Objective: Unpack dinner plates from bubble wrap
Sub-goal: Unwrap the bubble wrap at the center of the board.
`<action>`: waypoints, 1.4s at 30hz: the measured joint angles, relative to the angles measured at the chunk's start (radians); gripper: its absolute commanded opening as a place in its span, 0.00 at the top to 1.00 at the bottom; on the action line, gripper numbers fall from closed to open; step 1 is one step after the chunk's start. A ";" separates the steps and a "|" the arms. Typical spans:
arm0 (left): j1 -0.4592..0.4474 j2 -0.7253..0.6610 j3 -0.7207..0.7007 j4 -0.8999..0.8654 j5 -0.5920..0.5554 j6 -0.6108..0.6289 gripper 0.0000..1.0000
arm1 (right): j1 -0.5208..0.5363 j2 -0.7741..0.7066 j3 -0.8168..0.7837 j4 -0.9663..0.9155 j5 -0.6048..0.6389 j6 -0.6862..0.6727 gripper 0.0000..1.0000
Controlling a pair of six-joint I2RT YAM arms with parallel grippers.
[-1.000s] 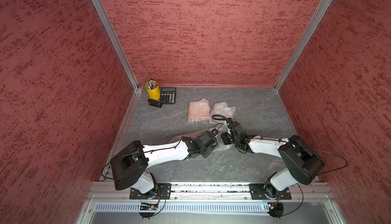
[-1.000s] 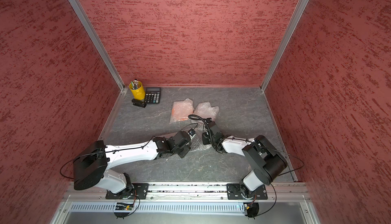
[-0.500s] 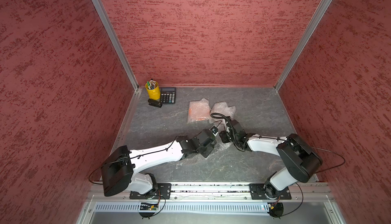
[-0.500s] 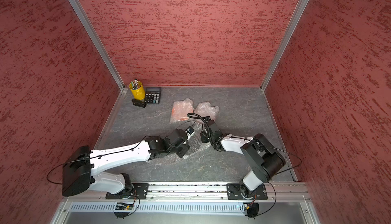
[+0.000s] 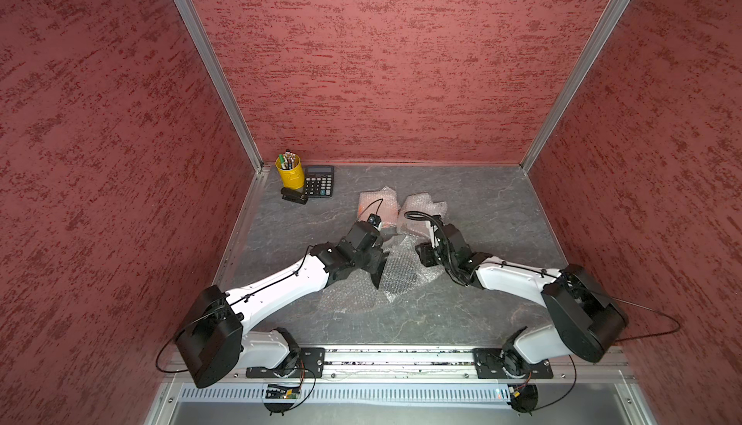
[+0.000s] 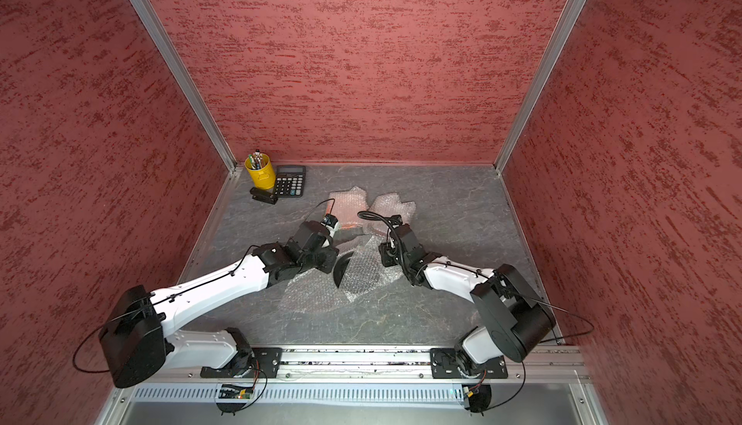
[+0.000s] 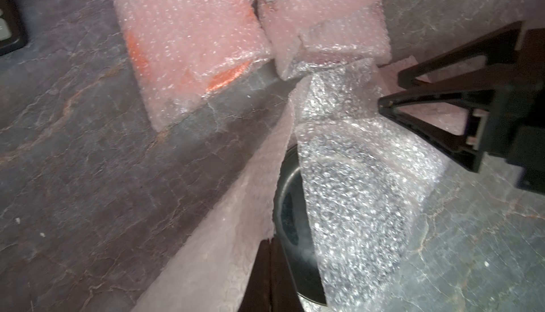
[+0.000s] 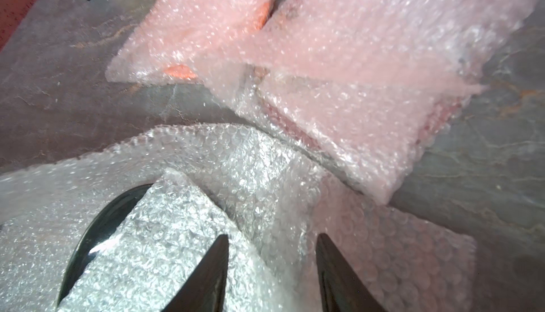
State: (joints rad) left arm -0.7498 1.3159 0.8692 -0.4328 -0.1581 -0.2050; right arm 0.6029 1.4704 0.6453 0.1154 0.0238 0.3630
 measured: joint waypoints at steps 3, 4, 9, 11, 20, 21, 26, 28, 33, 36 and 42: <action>0.048 0.019 0.000 0.005 0.001 0.003 1.00 | 0.000 -0.033 -0.006 0.000 0.000 -0.001 0.49; 0.063 0.027 0.000 0.008 0.001 0.004 1.00 | 0.000 -0.042 -0.007 0.000 0.000 -0.001 0.49; 0.124 0.076 0.000 0.025 -0.001 0.019 1.00 | 0.000 -0.051 -0.007 0.000 -0.008 -0.005 0.49; 0.141 0.096 0.000 0.032 -0.007 0.024 1.00 | 0.000 -0.051 -0.007 0.000 -0.016 -0.006 0.49; 0.175 0.158 0.005 0.036 -0.110 0.041 0.54 | 0.000 -0.051 -0.011 0.000 -0.029 -0.013 0.49; 0.177 0.158 0.009 0.036 -0.123 0.039 0.45 | 0.000 -0.051 -0.011 0.000 -0.029 -0.013 0.49; 0.177 0.122 0.018 0.039 -0.169 0.034 0.42 | 0.000 -0.050 -0.011 0.000 -0.032 -0.013 0.49; 0.177 0.089 0.018 0.040 -0.167 0.035 0.42 | 0.000 -0.047 -0.011 0.000 -0.034 -0.013 0.49; 0.184 0.011 0.018 0.052 -0.088 0.038 0.43 | 0.000 -0.039 -0.011 0.001 -0.044 -0.013 0.49; 0.208 -0.012 0.015 0.068 0.006 0.038 0.47 | 0.000 -0.030 -0.011 0.001 -0.048 -0.013 0.49; 0.296 0.029 0.000 0.112 0.212 0.003 0.57 | 0.000 -0.028 -0.011 0.008 -0.061 -0.013 0.49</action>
State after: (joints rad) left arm -0.4541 1.3449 0.8696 -0.3206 0.0544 -0.2020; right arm 0.6029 1.4422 0.6346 0.1230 -0.0372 0.3504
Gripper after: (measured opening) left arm 0.452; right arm 0.509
